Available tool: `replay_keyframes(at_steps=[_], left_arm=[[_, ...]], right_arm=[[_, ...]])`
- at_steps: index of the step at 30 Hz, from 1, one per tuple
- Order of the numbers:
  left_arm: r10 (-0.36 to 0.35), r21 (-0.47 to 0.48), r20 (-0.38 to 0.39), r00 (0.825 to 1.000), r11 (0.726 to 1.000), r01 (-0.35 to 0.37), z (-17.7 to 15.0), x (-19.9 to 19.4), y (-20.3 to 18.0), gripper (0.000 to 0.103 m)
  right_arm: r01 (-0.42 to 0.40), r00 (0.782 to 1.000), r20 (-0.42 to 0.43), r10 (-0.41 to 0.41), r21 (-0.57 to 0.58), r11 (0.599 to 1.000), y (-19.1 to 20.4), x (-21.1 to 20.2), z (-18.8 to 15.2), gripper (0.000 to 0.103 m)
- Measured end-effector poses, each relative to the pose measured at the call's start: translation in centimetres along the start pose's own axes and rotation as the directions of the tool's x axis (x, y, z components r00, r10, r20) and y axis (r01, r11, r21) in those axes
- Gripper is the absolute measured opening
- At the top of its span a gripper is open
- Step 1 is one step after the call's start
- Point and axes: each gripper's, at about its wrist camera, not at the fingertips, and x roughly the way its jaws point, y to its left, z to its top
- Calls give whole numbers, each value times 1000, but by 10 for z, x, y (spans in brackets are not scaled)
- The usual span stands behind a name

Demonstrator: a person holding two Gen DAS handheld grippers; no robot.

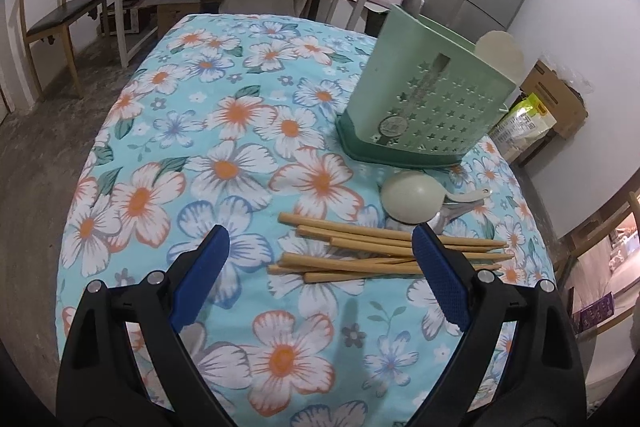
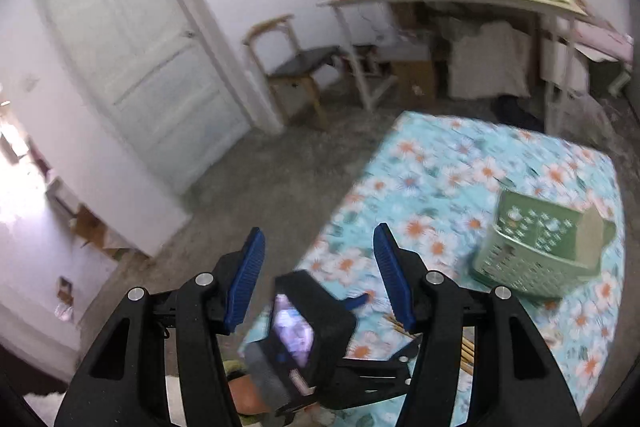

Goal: Organize utensils

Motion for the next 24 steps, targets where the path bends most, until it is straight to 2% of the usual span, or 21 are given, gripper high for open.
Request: replay_keyframes(at_steps=[2,6,8,10,12,13,16,17,19,20,22,24], left_arm=[[5,-9,11,1000,1000,-5,-1,-2,4,89],[8,-24,29,1000,1000,-7,-2,-6,7,89],[15,-27,36,999,1000,-14,-3,-6,8,89],[12,-17,64,998,1000,-11,-2,-10,5,89],[11,14,98,995,1000,-12,-1,-15,0,89],[7,37,108,994,999,-11,0,-17,-3,89],[-3,154,130,991,988,-17,1,-18,-21,89],[-5,197,134,991,980,-21,1,-17,-28,89],[-19,317,148,989,948,-29,0,-13,-47,88],[-24,357,152,988,933,-33,-1,-11,-54,85],[-25,472,153,988,880,-51,-4,-2,-75,81],[-9,573,150,989,816,-80,-9,11,-93,70]], right_arm=[[-10,1000,8,9,27,1000,-6,-2,4,55],[18,999,43,-21,76,997,-30,-9,-1,55],[71,991,101,-84,128,989,-60,-19,-18,55],[141,980,115,-162,178,974,-92,-26,-37,55],[226,961,93,-262,282,932,-133,-32,-69,55],[232,960,80,-268,312,921,-148,-33,-82,55],[276,944,37,-329,460,844,-194,-38,-140,55],[273,945,30,-327,482,833,-200,-38,-153,55],[270,947,4,-322,534,801,-212,-34,-187,55],[281,945,-11,-326,533,798,-214,-30,-199,55],[313,937,-32,-348,517,797,-212,-24,-216,55],[337,932,-57,-358,499,798,-208,-15,-227,55]])
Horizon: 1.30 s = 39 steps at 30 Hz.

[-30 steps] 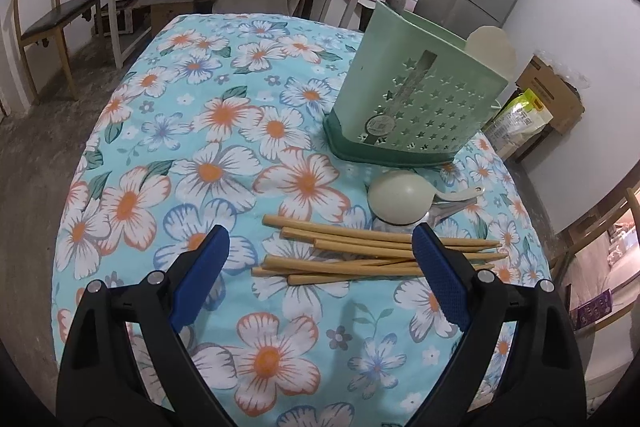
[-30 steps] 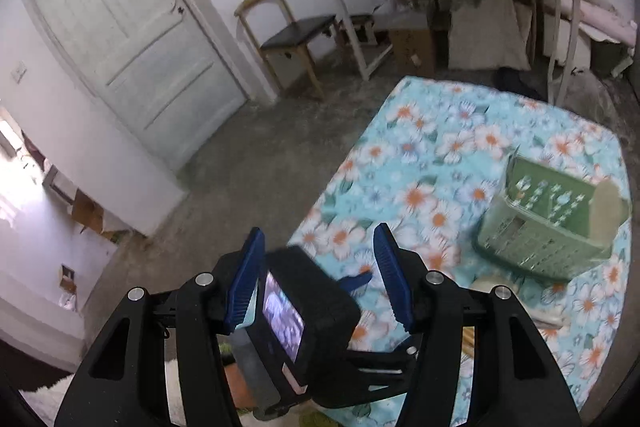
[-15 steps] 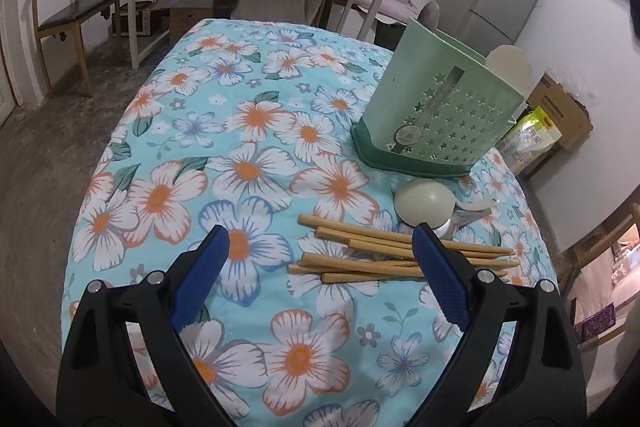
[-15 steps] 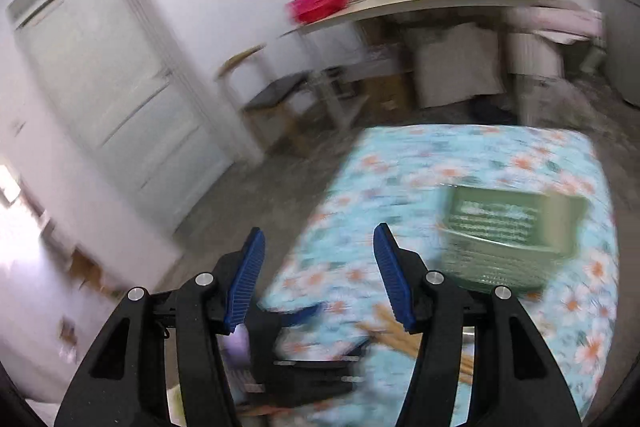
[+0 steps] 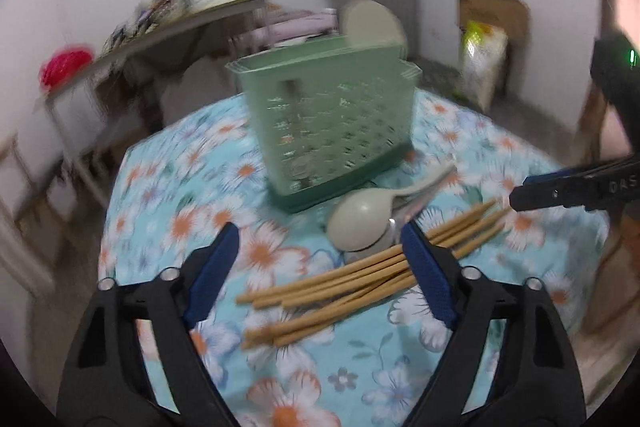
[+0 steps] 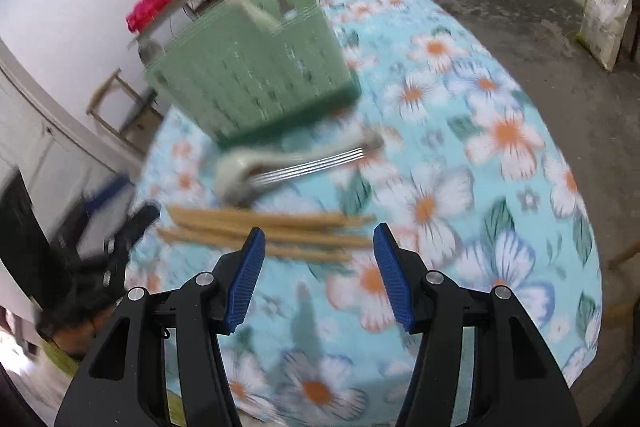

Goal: Organize utensils

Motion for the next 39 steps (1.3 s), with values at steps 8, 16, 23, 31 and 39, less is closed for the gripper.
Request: replay_keyframes(at_steps=[8,16,23,31,39], left_arm=[[24,118,-79,997,993,-14,-1,38,-6,40],[6,-87,-219,976,996,-26,-24,66,31,21],[8,-95,-227,974,995,-30,-40,32,17,21],[41,-127,-187,982,990,-65,-60,5,2,21],[73,-146,-187,980,984,-101,-68,-17,1,71]], right_arm=[[-13,999,51,15,-40,999,5,9,6,55],[-39,999,-12,37,-128,991,21,61,13,44],[-35,997,62,52,-240,970,33,40,-13,44],[38,987,155,26,-397,917,41,30,-45,47],[36,984,177,31,-364,931,43,10,-51,47]])
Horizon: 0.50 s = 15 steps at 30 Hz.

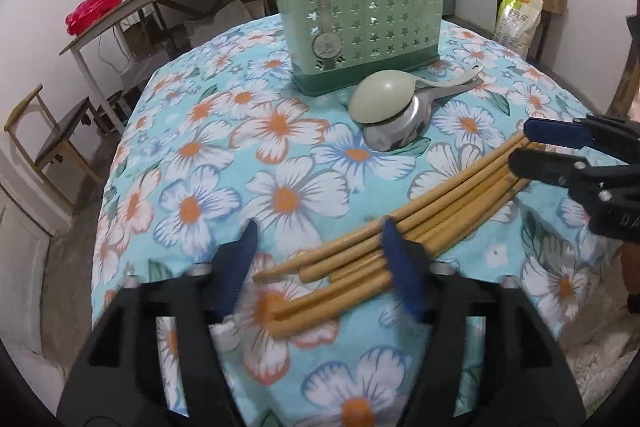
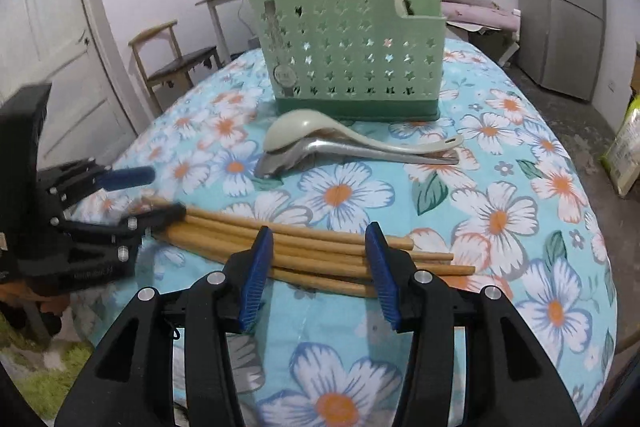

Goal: Organize utensils

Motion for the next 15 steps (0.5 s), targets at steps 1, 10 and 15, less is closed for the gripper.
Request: replay_keyframes(at_steps=[1,10,15], left_arm=[[-6,-9,7,1000,1000,6,1,-3,3,73],[-62,-89,-46,997,994,58,21,29,13,86],[-144,-228,-29,989,964,134,15,40,27,95]], right_arm=[[-3,1000,10,3,16,1000,-1,-6,0,48],[5,1000,-13,-4,61,998,0,-3,8,60],[32,998,-52,-28,65,997,-3,11,6,68]])
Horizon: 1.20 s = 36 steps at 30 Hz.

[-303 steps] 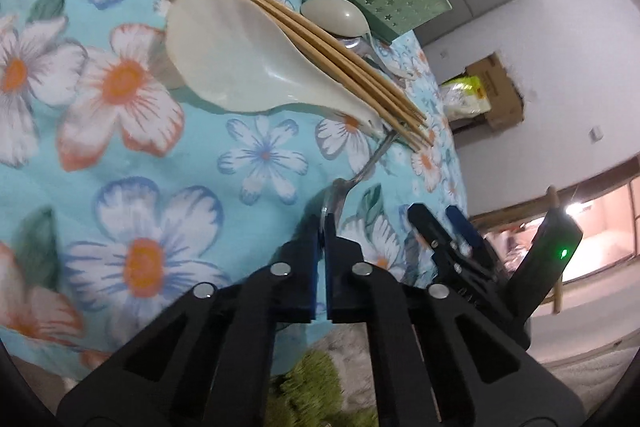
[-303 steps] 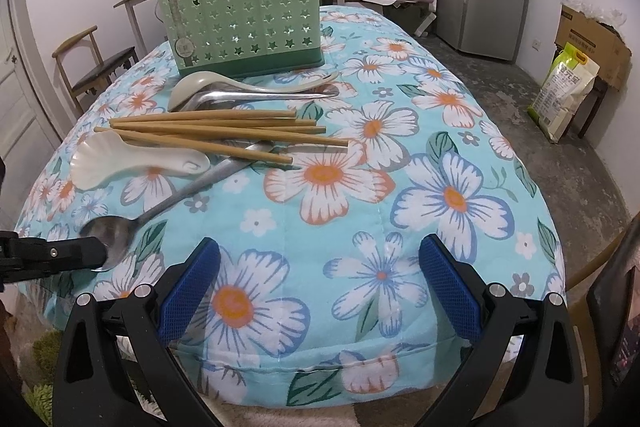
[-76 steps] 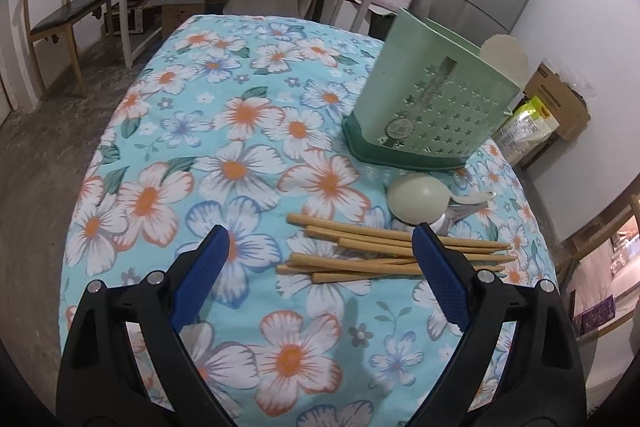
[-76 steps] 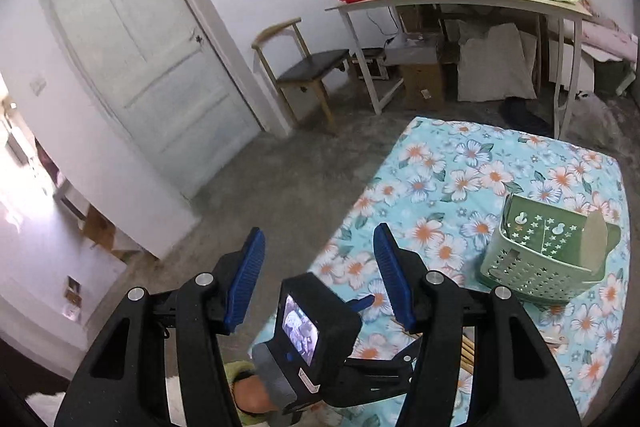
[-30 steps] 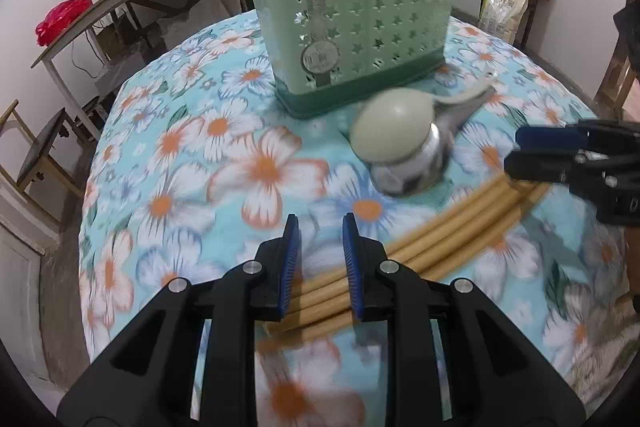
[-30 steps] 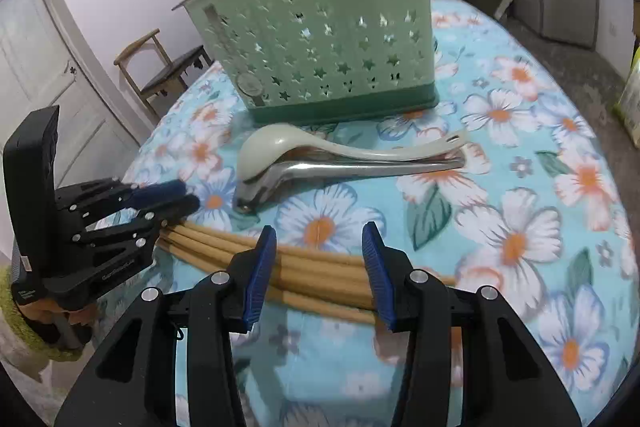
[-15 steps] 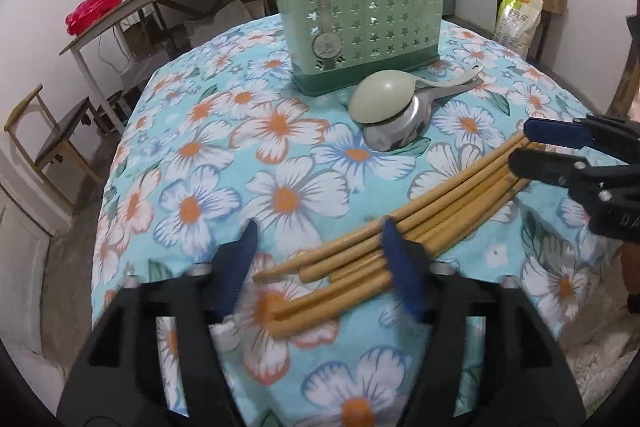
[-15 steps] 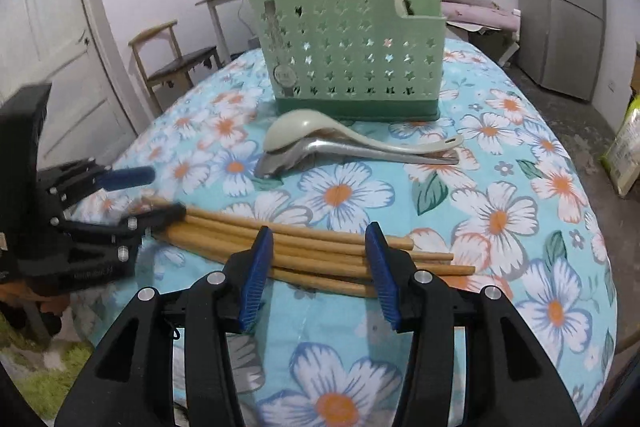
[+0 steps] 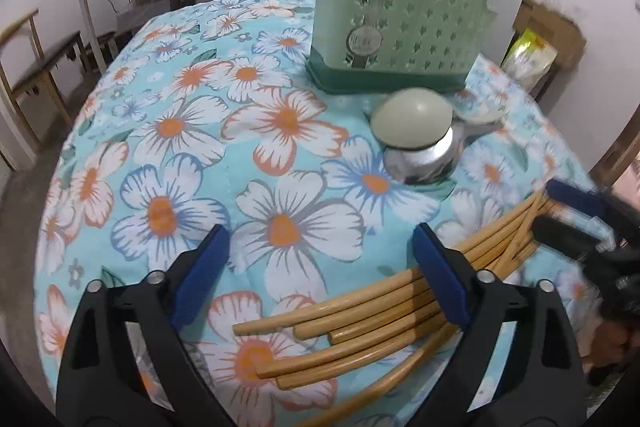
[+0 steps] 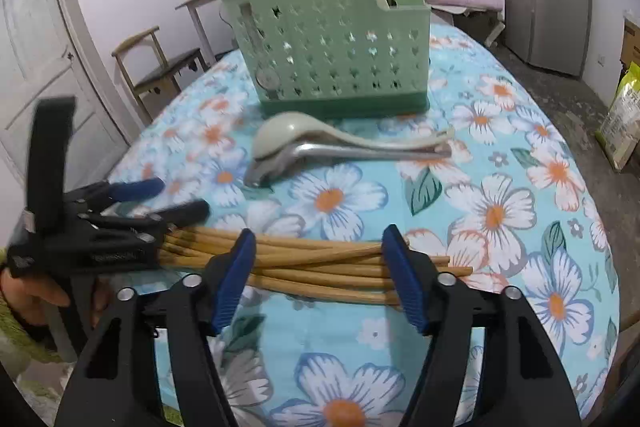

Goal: Organize utensils

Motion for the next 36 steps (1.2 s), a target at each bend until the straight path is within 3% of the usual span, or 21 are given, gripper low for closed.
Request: replay_keyframes(at_steps=[5,11,15,21,27,32,34,36], left_arm=[[9,-4,-22,1000,1000,-9,1,3,-3,95],[78,-6,-73,994,997,-79,7,9,-10,95],[84,-18,-82,993,996,-86,9,11,-9,95],[-29,-73,-32,999,997,27,5,3,8,95],[-129,-139,-13,992,982,126,4,-3,22,95],[-99,-100,-31,995,990,96,14,-14,17,95],[-101,-35,7,995,994,101,21,-23,11,89],[-83,64,17,996,995,82,28,-25,1,74]], right_arm=[[7,1000,-12,-6,19,1000,-7,10,-1,79],[1,1000,-32,0,39,999,-16,15,3,81],[8,999,-45,-7,23,1000,-16,20,4,81],[-1,999,-49,3,22,1000,-17,19,6,81],[-17,999,-33,19,47,999,-24,16,7,81],[-7,999,-35,9,46,999,-28,16,8,81],[-8,999,-34,9,45,999,-28,17,8,81],[-8,999,-37,10,46,999,-29,18,7,81]])
